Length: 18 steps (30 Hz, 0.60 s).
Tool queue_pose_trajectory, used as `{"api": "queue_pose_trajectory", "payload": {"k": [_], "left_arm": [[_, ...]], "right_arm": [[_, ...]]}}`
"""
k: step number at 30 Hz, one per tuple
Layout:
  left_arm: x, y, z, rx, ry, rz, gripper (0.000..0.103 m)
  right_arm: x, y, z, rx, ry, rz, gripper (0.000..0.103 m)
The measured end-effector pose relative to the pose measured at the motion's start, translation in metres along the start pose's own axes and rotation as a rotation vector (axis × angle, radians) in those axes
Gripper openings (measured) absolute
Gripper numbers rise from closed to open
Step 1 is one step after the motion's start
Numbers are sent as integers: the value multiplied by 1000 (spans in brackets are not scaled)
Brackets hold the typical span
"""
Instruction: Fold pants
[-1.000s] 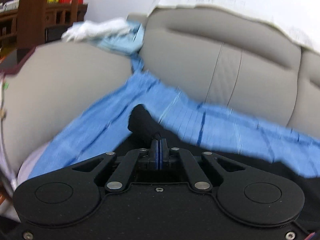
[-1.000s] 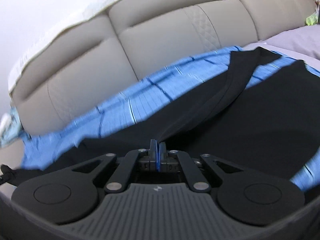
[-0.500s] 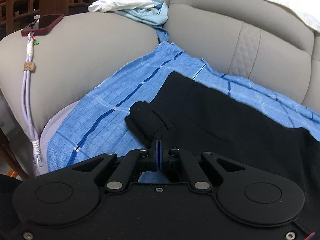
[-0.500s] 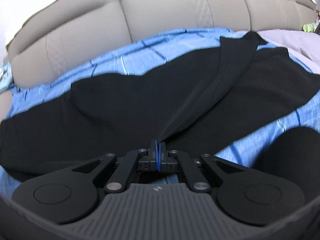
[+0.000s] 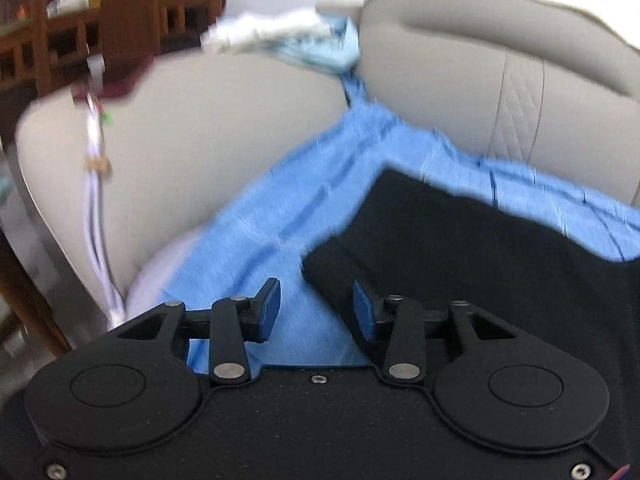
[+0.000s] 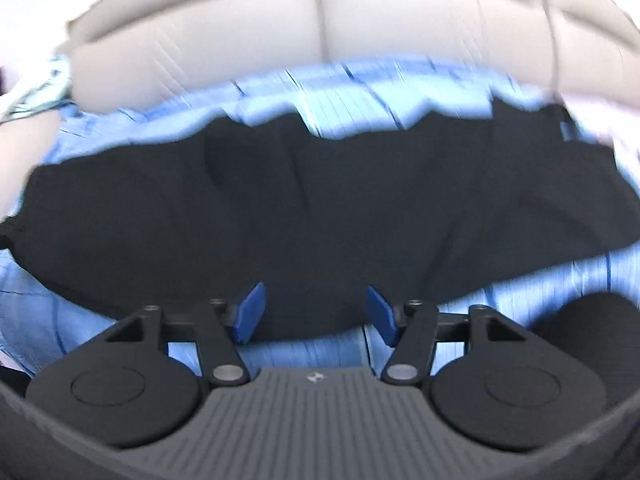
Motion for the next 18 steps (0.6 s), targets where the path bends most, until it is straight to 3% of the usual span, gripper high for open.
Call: {"api": "queue_pose_trajectory", "payload": {"k": [3, 6, 9, 12, 16, 18], "left_arm": [[13, 7, 3, -28, -21, 76, 39], [17, -4, 11, -75, -31, 98, 38], [13, -29, 20, -95, -56, 32, 29], [3, -50, 25, -76, -70, -35, 27], [-10, -52, 32, -42, -117, -16, 27], [-14, -53, 33, -35, -131, -7, 27]], "right_arm": [[35, -7, -19, 79, 39, 78, 77], [75, -43, -46, 151, 57, 100, 78], [105, -94, -71, 197, 55, 44, 78], [116, -140, -92, 167, 83, -19, 78], [119, -185, -100, 159, 62, -118, 78], [118, -199, -98, 183, 28, -146, 72]]}}
Point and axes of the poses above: each gripper's, at about its wrist camera, not at the fingertips, and y roughly against the way its jaws point, z to its right, x to its top, the point moved 2 cm from there along -y, roughly the way its jaws point, and after that the axes turned 9 degrees about -y, right-handed, at the moved point
